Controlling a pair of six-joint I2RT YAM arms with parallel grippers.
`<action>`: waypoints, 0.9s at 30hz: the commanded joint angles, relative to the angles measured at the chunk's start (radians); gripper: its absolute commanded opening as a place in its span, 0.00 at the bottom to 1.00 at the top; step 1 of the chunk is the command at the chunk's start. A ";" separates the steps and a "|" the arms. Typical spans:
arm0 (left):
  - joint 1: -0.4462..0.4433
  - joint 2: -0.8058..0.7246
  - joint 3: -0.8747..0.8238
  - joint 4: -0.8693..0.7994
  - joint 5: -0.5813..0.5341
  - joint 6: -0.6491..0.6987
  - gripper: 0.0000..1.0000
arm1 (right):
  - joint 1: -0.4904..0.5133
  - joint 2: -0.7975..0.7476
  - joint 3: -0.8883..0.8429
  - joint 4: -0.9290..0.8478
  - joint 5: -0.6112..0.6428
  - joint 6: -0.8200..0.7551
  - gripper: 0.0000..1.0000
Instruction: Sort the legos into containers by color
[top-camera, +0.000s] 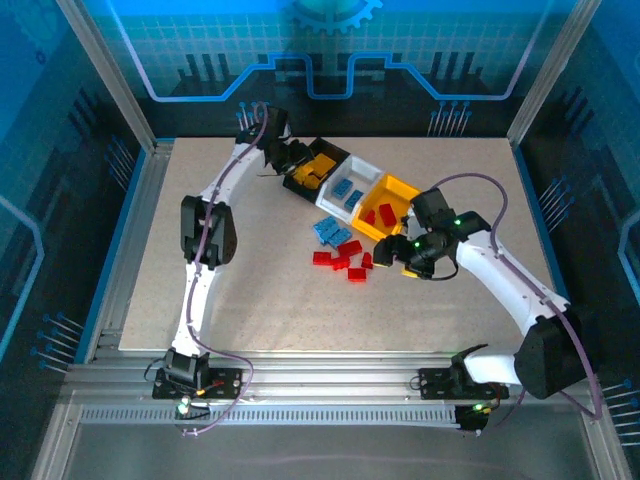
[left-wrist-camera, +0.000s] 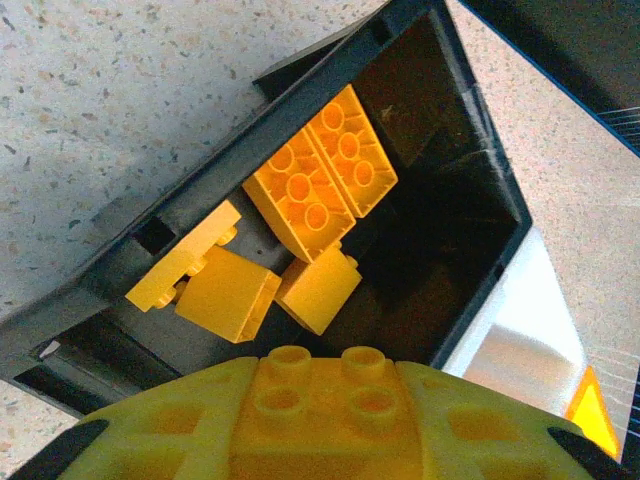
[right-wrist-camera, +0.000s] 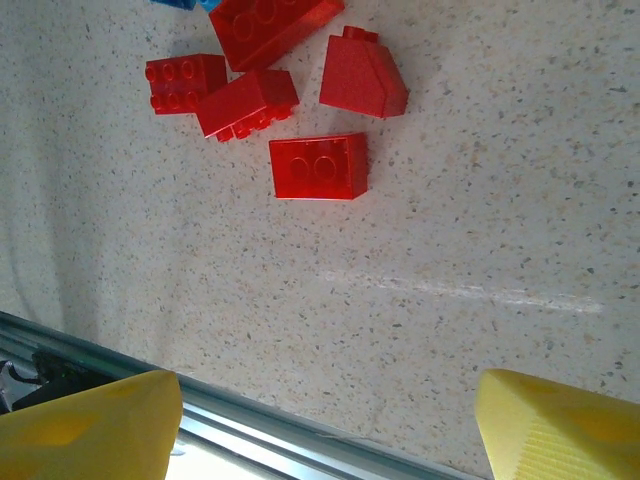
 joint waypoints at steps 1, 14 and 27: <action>0.006 0.015 0.043 -0.015 0.019 -0.026 0.36 | -0.022 -0.020 -0.007 -0.032 -0.018 -0.019 0.79; 0.008 -0.049 0.032 -0.105 0.013 0.038 0.59 | -0.027 0.016 0.023 -0.006 -0.034 -0.032 0.79; -0.079 -0.572 -0.541 -0.129 -0.080 0.135 0.61 | -0.019 0.093 0.032 0.003 -0.030 -0.109 0.77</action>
